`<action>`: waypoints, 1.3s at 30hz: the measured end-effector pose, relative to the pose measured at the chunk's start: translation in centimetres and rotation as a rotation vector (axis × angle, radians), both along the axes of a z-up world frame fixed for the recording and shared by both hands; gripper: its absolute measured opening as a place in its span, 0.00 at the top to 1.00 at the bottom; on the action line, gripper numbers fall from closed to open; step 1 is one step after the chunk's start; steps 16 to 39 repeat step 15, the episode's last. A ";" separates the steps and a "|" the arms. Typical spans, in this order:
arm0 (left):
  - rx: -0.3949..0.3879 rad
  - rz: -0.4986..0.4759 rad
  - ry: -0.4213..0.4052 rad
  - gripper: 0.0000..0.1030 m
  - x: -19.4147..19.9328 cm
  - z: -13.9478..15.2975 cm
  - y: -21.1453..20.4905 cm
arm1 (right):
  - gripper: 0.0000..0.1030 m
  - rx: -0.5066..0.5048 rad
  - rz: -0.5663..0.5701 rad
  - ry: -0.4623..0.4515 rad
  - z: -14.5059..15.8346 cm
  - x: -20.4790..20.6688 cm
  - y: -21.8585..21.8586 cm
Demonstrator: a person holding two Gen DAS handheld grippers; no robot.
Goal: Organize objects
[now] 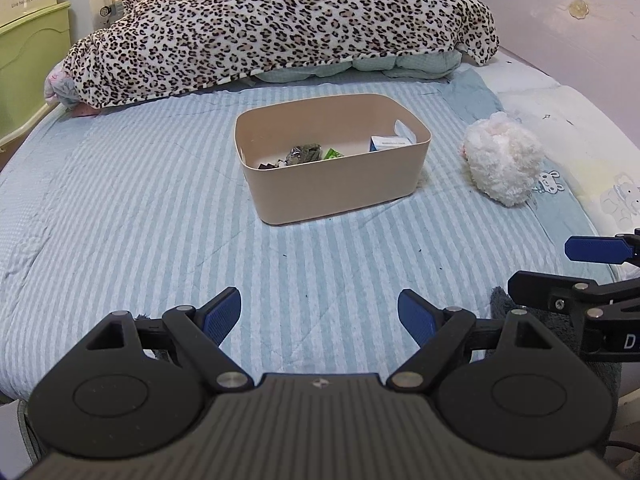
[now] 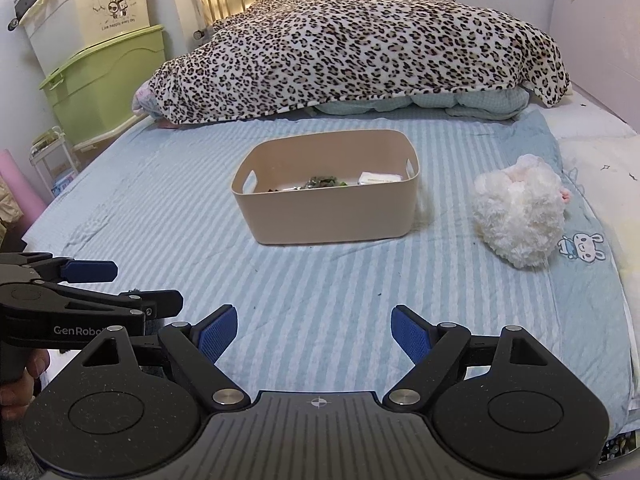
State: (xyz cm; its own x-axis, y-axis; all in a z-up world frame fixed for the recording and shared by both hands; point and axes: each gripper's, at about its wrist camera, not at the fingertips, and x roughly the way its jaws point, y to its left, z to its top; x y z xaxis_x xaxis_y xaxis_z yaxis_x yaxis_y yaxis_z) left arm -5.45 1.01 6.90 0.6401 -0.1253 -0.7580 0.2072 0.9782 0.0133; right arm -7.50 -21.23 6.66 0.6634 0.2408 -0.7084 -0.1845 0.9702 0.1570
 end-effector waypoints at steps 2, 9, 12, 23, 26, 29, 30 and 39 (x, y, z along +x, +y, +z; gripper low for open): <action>0.000 0.002 -0.001 0.16 0.0 0.1 0.1 | 0.17 -0.001 0.000 0.003 0.0 0.0 0.0; -0.002 0.001 -0.002 0.16 -0.1 0.1 0.3 | 0.17 -0.005 0.002 0.007 -0.1 0.1 0.1; -0.002 -0.004 -0.006 0.16 0.0 0.2 0.2 | 0.17 -0.006 0.005 0.006 0.0 0.1 0.1; -0.004 -0.008 -0.004 0.16 0.0 0.1 0.2 | 0.17 -0.006 0.005 0.011 -0.1 0.2 0.1; -0.004 -0.008 -0.004 0.16 0.0 0.1 0.2 | 0.17 -0.006 0.005 0.011 -0.1 0.2 0.1; -0.004 -0.008 -0.004 0.16 0.0 0.1 0.2 | 0.17 -0.006 0.005 0.011 -0.1 0.2 0.1; -0.004 -0.008 -0.004 0.16 0.0 0.1 0.2 | 0.17 -0.006 0.005 0.011 -0.1 0.2 0.1; -0.004 -0.008 -0.004 0.16 0.0 0.1 0.2 | 0.17 -0.006 0.005 0.011 -0.1 0.2 0.1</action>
